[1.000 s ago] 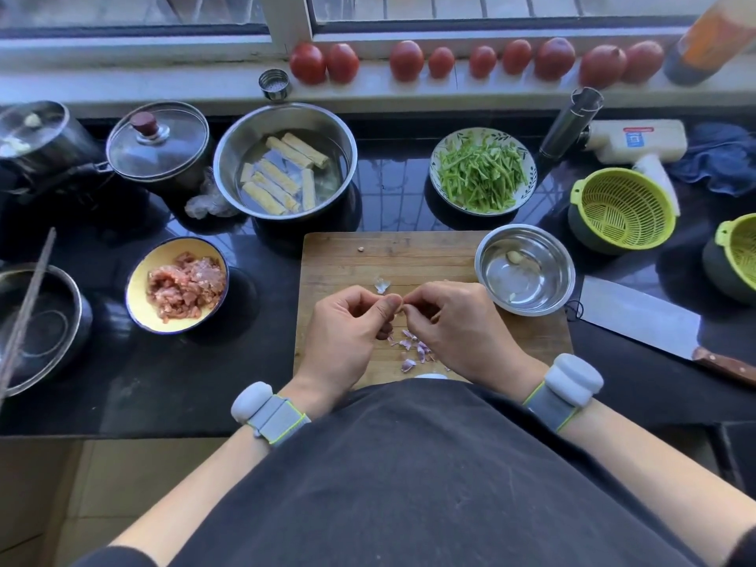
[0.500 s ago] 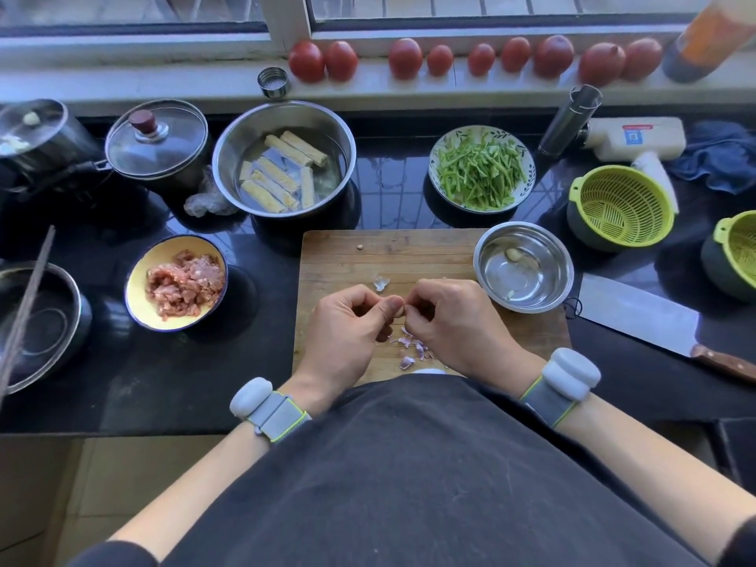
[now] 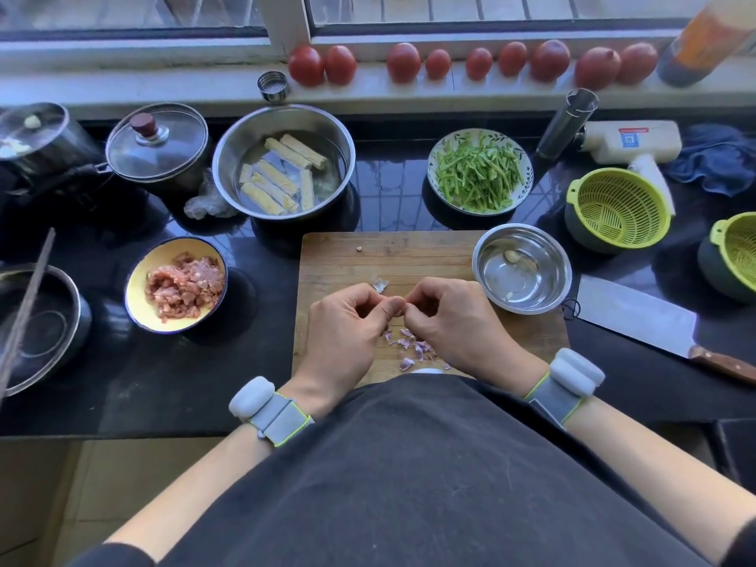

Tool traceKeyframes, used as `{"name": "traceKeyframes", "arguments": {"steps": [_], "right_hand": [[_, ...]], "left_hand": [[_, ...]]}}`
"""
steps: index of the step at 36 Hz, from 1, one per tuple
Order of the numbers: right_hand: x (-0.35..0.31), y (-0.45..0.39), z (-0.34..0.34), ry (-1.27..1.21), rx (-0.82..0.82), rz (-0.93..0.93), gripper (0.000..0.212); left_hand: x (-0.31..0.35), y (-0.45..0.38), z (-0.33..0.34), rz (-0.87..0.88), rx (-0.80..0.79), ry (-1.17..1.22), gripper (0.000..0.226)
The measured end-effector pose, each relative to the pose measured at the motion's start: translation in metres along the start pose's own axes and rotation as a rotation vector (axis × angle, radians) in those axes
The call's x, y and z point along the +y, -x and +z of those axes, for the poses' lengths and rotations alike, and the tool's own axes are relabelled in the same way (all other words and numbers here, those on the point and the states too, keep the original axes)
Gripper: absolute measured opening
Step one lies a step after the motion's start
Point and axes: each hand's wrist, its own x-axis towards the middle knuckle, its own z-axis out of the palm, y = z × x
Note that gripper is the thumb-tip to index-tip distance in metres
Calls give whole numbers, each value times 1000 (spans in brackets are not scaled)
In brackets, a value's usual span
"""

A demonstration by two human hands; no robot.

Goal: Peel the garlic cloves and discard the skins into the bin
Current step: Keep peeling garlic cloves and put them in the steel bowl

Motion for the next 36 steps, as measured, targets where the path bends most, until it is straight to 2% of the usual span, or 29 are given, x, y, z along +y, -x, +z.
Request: {"name": "traceKeyframes", "arguments": {"steps": [4, 12, 16, 19, 22, 25, 29, 36], "right_hand": [[-4, 0, -2, -26, -27, 35, 17], [-5, 0, -2, -168, -33, 162, 15], [-1, 0, -2, -336, -51, 215, 12], [1, 2, -6, -430, -71, 163, 15], [1, 3, -14, -533, -177, 103, 20], [2, 2, -19, -491, -249, 39, 19], [4, -1, -24, -359, -225, -60, 23], [2, -1, -22, -274, -154, -125, 21]], "left_hand": [[2, 1, 1, 55, 13, -27, 18], [2, 4, 5, 38, 40, 16, 15], [2, 1, 5, -101, 1, 219, 18], [-1, 0, 4, -189, -31, 389, 23], [-2, -1, 2, -233, -86, 459, 25], [-2, -1, 0, -250, -174, 464, 26], [0, -2, -1, -234, -251, 426, 25], [2, -5, -3, -183, -230, 385, 23]]}}
